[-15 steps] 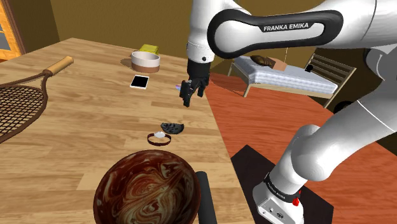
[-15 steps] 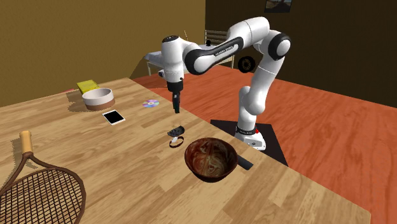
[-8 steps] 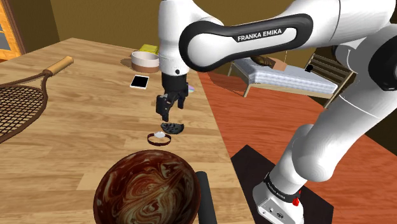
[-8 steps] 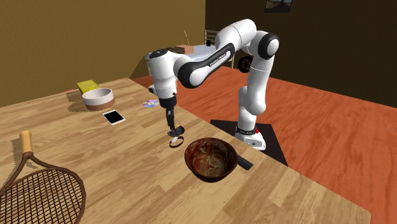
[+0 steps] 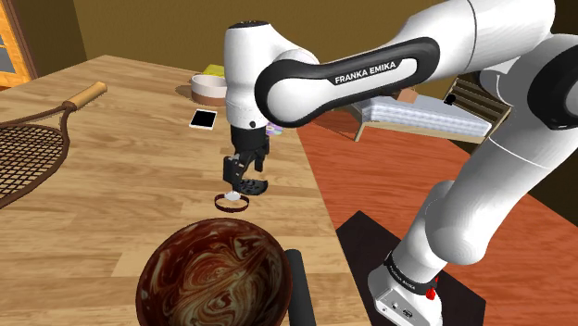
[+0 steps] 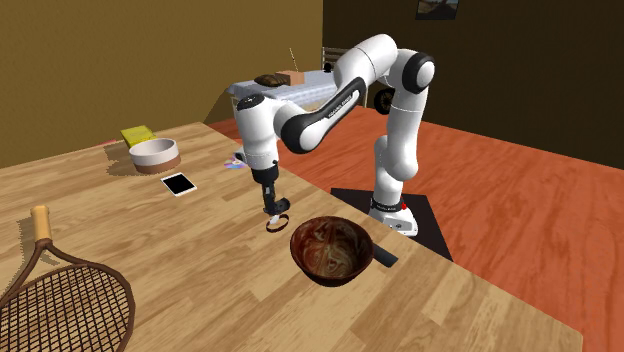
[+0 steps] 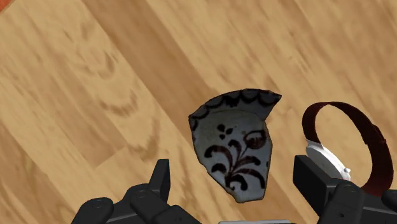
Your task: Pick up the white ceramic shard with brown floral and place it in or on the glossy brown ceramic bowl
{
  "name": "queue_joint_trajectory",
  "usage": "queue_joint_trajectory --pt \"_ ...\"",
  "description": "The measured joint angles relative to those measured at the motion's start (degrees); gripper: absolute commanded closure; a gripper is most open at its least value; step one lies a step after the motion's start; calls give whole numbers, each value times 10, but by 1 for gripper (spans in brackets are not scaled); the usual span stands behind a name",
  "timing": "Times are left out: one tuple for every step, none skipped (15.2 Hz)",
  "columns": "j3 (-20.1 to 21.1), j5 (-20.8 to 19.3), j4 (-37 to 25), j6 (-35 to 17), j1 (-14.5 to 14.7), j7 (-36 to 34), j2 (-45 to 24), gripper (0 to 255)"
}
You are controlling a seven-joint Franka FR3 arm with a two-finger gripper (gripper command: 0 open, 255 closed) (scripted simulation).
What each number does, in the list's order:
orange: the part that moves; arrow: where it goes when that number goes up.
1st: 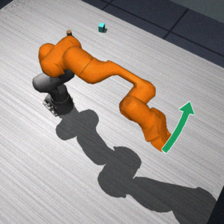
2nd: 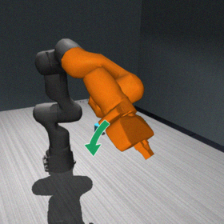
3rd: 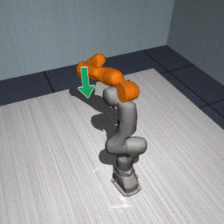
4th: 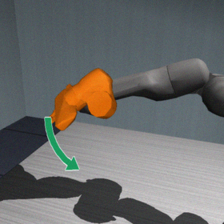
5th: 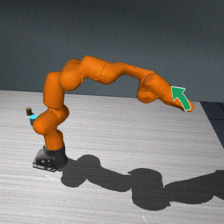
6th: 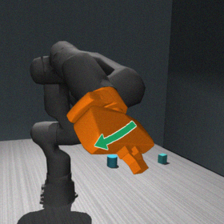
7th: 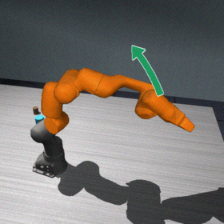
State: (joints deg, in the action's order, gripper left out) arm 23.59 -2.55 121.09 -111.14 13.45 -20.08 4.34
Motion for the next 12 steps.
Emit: queue_joint_trajectory --pt "1 -1 1 -4 0 -2 -3 0" --pt "1 -2 3 -7 0 -2 -4 0" --pt "1 -2 4 -8 0 -2 -4 0" --pt "1 -2 4 -9 0 -2 -5 0" --pt "1 -2 5 -9 0 -2 -5 0" --pt "1 -2 5 -9 0 -2 -5 0" --pt "1 -2 5 -9 0 -2 -5 0" --pt "1 -2 5 -9 0 -2 -5 255" --pt "1 -2 5 -9 0 -2 -5 255" --pt "0 -2 4 -9 0 -2 -4 255" --pt "0 -2 4 -9 0 -2 -4 255" --pt "1 -2 3 -9 0 -2 -4 255"
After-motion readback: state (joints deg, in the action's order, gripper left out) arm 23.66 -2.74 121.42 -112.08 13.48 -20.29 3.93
